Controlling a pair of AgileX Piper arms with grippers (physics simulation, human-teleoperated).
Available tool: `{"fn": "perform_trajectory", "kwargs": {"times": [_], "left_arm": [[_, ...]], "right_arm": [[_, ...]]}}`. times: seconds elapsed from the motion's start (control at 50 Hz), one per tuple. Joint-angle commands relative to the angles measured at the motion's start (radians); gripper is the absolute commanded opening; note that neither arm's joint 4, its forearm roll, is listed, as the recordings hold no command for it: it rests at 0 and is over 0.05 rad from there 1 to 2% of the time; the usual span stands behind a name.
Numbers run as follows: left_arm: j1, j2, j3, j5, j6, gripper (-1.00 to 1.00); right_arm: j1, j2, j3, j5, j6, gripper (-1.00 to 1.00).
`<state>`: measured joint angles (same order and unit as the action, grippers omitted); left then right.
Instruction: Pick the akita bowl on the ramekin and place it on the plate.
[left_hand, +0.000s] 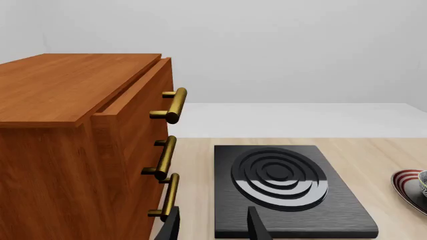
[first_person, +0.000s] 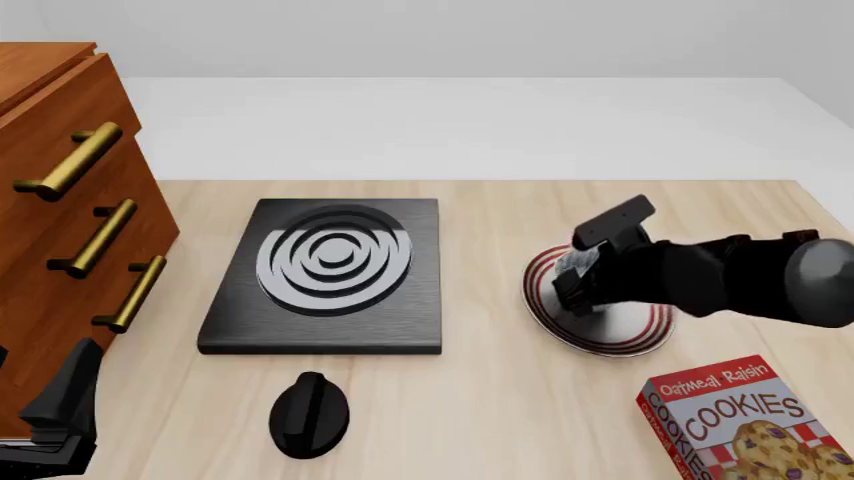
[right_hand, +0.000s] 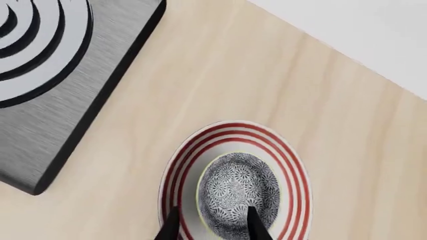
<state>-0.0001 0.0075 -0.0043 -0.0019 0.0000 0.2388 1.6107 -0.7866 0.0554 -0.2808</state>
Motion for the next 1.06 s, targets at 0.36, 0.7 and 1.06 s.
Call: {"fn": "perform_trajectory", "kwargs": {"times": [0.36, 0.7, 1.06], "left_arm": [[0.0, 0.0, 0.0, 0.0, 0.0, 1.0], [0.0, 0.0, 0.0, 0.0, 0.0, 1.0], [0.0, 0.0, 0.0, 0.0, 0.0, 1.0]], "right_arm": [[0.032, -0.22, 0.114, -0.028, 0.107, 1.0], [-0.008, -0.449, 0.309, -0.232, 0.22, 1.0], [-0.066, -0.644, 0.438, -0.289, 0.271, 1.0]]}}
